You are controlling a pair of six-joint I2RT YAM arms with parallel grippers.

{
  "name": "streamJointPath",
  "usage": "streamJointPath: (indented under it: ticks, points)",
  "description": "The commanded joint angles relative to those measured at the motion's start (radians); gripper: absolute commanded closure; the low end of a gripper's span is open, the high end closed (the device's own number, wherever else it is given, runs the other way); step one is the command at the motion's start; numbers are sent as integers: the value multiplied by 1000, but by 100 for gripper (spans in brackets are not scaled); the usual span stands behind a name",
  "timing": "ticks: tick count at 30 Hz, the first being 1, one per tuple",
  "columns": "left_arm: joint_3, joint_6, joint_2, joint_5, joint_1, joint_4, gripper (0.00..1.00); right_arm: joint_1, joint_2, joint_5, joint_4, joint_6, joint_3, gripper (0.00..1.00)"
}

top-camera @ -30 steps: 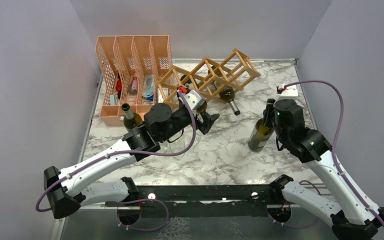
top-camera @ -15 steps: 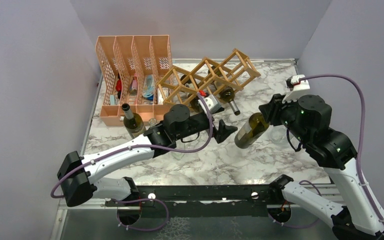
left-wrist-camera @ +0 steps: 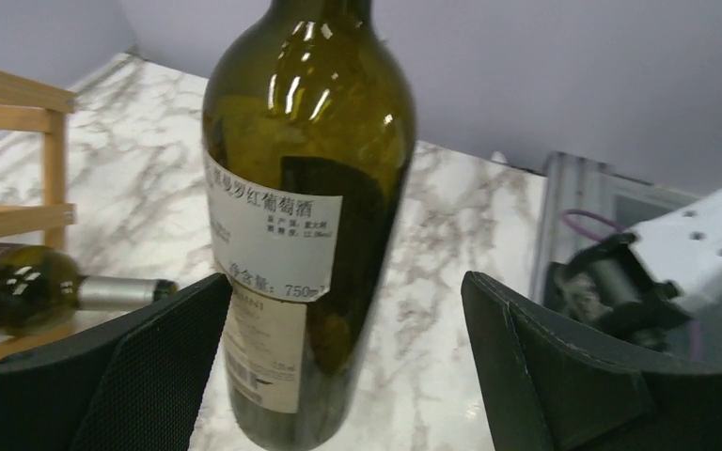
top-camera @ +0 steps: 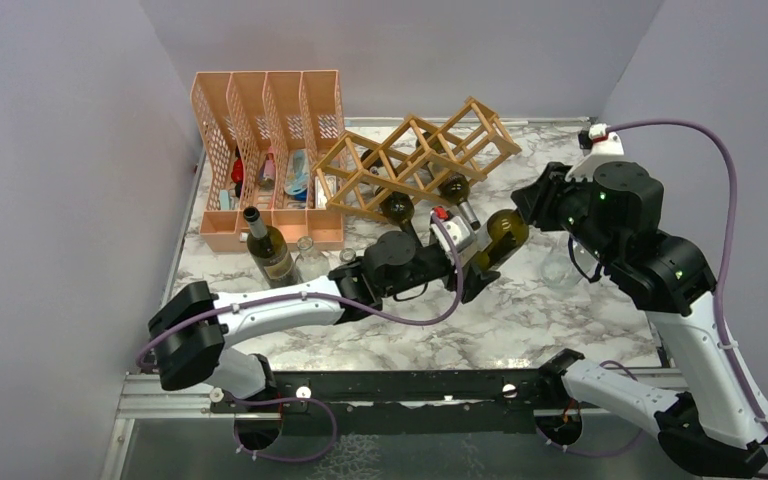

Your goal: Put the wine bottle on the wine rack

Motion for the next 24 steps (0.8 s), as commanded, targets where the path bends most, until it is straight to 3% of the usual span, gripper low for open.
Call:
streamJointPath:
  ticks: [1, 5, 15, 18, 24]
  points:
    - [-4, 103, 79, -158, -10, 135, 1, 0, -4, 78, 61, 115, 88, 99]
    - [-5, 143, 140, -241, -12, 236, 1, 1, -21, 96, 91, 138, 92, 99]
    - [-44, 228, 248, -225, -12, 489, 2, 1, -62, 83, 141, 201, 47, 99]
    - [-45, 264, 273, -204, -13, 534, 11, 1, -64, 69, 143, 207, 49, 99]
    - [-58, 316, 286, -198, -12, 603, 39, 0, -54, 53, 114, 212, 67, 99]
